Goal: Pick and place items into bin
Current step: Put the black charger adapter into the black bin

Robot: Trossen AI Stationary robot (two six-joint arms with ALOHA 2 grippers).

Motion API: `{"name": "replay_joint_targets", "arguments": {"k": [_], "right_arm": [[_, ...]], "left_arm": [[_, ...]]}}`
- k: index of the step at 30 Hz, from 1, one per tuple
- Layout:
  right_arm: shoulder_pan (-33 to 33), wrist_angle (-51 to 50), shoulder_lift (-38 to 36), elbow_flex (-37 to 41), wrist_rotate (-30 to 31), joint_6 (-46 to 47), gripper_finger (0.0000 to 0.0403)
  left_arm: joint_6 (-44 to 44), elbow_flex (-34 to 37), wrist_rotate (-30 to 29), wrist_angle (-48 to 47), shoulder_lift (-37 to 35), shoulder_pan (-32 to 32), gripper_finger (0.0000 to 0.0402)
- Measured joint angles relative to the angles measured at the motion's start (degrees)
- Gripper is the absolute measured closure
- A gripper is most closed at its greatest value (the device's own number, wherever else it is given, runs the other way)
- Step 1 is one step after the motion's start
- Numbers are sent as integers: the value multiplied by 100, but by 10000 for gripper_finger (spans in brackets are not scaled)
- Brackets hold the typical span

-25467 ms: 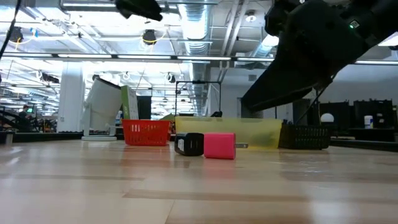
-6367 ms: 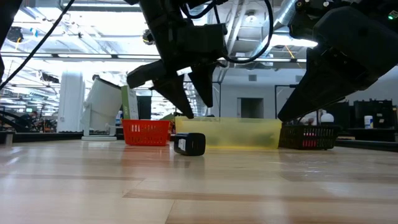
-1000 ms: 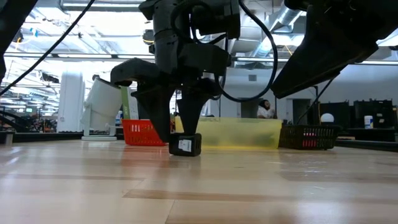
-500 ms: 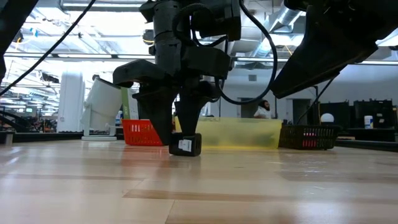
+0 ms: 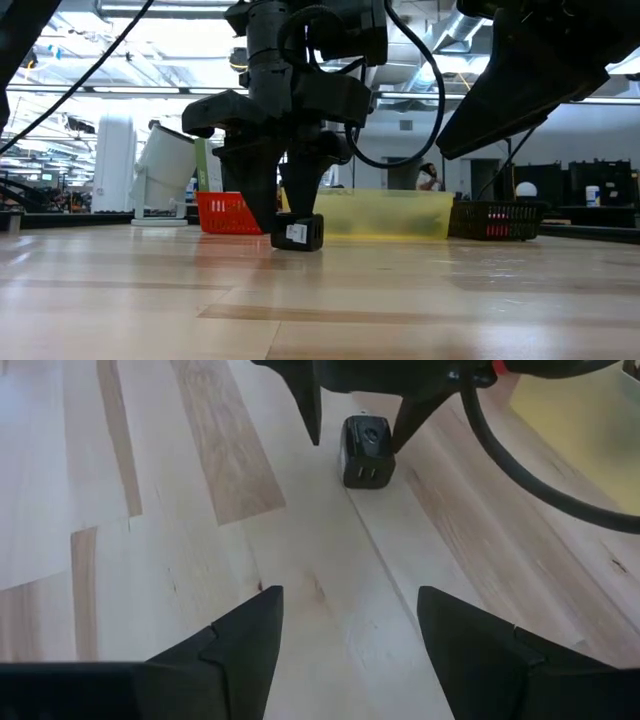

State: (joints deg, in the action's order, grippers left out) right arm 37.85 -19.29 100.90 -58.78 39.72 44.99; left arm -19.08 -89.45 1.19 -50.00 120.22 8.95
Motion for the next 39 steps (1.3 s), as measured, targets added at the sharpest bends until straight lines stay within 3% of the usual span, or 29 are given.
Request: {"name": "replay_joint_targets", "arguments": {"k": [30, 39], "right_arm": [[2, 7, 0, 0, 13, 4, 175], [2, 10, 0, 0, 13, 4, 175]], "left_arm": [[14, -17, 175, -4, 304, -70, 155], [40, -15, 145, -64, 310, -76, 197]]}}
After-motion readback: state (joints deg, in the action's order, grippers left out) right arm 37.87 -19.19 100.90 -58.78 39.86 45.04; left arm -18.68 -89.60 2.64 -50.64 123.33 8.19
